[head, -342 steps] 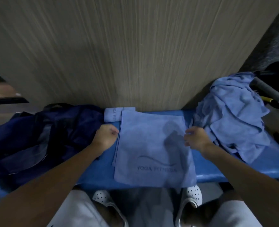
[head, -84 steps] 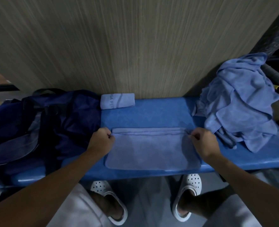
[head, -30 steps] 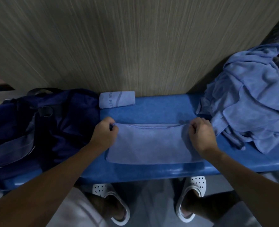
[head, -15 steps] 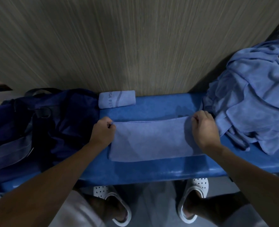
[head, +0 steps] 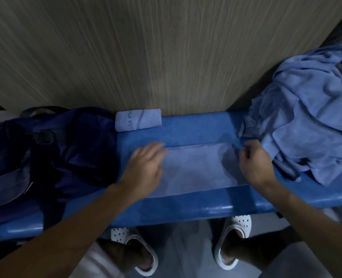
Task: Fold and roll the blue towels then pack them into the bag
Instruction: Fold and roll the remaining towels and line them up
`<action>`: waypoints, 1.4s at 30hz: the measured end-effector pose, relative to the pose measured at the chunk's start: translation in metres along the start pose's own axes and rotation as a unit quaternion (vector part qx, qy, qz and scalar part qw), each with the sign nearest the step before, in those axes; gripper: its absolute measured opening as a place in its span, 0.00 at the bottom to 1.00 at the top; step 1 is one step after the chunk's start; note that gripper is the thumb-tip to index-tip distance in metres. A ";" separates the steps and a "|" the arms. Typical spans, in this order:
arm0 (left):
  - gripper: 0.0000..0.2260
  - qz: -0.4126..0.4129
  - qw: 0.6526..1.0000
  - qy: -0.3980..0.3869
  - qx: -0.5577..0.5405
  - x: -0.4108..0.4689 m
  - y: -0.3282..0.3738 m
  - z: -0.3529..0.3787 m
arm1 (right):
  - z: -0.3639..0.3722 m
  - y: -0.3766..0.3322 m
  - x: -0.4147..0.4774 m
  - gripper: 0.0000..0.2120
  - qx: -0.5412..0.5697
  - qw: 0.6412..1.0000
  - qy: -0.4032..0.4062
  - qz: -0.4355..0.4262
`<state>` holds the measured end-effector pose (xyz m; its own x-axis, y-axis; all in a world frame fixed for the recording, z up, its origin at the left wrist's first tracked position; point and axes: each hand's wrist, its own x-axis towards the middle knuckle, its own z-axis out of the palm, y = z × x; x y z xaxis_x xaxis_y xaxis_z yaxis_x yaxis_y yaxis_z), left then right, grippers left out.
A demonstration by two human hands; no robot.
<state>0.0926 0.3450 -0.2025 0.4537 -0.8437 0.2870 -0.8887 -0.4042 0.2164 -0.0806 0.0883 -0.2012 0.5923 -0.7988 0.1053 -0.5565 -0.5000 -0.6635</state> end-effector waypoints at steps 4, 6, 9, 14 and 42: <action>0.23 0.077 0.990 -0.121 0.004 0.018 0.053 0.017 | -0.019 0.018 -0.029 0.08 0.054 0.994 -0.071 0.069; 0.25 0.082 0.982 -0.169 0.020 0.031 0.071 0.027 | -0.024 0.019 -0.041 0.04 0.105 0.987 -0.097 0.078; 0.24 0.069 0.970 -0.232 0.034 0.048 0.081 0.036 | -0.026 0.021 -0.047 0.13 0.179 0.970 -0.137 0.091; 0.27 0.050 0.954 -0.292 0.057 0.054 0.081 0.040 | -0.015 0.029 -0.053 0.15 0.100 0.983 -0.131 0.077; 0.31 0.105 0.971 -0.202 0.072 0.072 0.113 0.064 | 0.017 0.015 -0.072 0.20 -0.259 0.964 0.043 0.027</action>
<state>0.0207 0.2156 -0.2173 0.2237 -0.9709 -0.0856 -0.9722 -0.2285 0.0506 -0.1219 0.1443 -0.2311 0.5161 -0.8422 0.1557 -0.8152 -0.5388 -0.2124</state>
